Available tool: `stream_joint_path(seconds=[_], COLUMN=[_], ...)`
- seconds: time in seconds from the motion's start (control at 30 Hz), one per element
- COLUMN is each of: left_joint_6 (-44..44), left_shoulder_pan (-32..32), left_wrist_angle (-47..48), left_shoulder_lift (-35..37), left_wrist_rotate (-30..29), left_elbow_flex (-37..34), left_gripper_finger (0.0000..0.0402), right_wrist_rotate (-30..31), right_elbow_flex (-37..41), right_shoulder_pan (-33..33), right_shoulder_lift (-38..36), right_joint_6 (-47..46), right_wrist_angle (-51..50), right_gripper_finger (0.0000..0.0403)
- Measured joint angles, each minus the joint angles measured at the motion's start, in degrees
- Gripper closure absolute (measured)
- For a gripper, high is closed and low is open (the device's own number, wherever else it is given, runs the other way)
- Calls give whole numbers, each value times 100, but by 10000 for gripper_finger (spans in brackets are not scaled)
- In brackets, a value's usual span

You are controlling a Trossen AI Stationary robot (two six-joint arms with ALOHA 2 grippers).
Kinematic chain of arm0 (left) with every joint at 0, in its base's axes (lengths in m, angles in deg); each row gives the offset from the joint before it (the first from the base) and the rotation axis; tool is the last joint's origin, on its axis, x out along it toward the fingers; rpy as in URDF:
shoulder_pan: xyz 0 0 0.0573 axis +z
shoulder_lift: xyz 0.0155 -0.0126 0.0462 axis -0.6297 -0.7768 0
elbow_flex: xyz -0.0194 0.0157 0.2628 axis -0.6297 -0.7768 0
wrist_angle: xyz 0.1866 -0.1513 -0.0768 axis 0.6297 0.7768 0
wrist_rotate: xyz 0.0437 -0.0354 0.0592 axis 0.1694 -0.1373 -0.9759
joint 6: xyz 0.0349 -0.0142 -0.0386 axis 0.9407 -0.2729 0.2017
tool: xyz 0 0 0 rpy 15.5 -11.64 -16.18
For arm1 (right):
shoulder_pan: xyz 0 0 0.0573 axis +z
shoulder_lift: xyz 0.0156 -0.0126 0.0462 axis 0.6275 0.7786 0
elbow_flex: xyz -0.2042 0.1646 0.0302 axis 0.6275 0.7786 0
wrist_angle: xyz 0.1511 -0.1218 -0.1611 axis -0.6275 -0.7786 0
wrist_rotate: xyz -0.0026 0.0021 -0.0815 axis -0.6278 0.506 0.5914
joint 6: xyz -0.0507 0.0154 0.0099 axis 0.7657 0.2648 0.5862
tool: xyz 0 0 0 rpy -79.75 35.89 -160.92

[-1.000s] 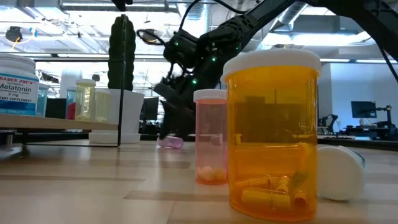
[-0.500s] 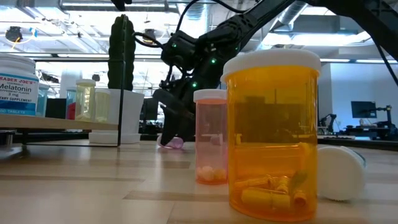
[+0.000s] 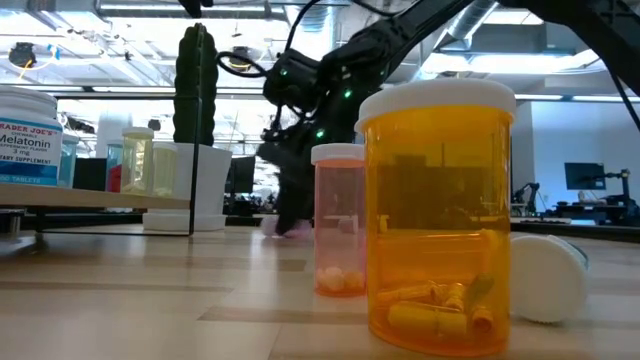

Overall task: Pick and place medicine bottles onto shelf by color
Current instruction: Put the pink pill bottle on the shelf

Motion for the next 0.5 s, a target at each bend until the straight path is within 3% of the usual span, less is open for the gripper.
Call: stream_joint_path(seconds=[0.33, 0.5], left_joint_6=[-88, 672], left_shoulder_pan=[35, 210], left_wrist_angle=[-246, -975], left_shoulder_lift=[-2, -4], left_wrist_rotate=[-576, -778], left_elbow_flex=[0, -2], left_gripper_finger=[246, 246], right_wrist_rotate=[-370, -1095], right_elbow_flex=[27, 20], right_shoulder_pan=[-522, -986], right_shoulder_lift=[-1243, -2089], right_joint_6=[852, 1418], right_wrist_angle=[-1068, -1514], right_gripper_finger=[285, 281])
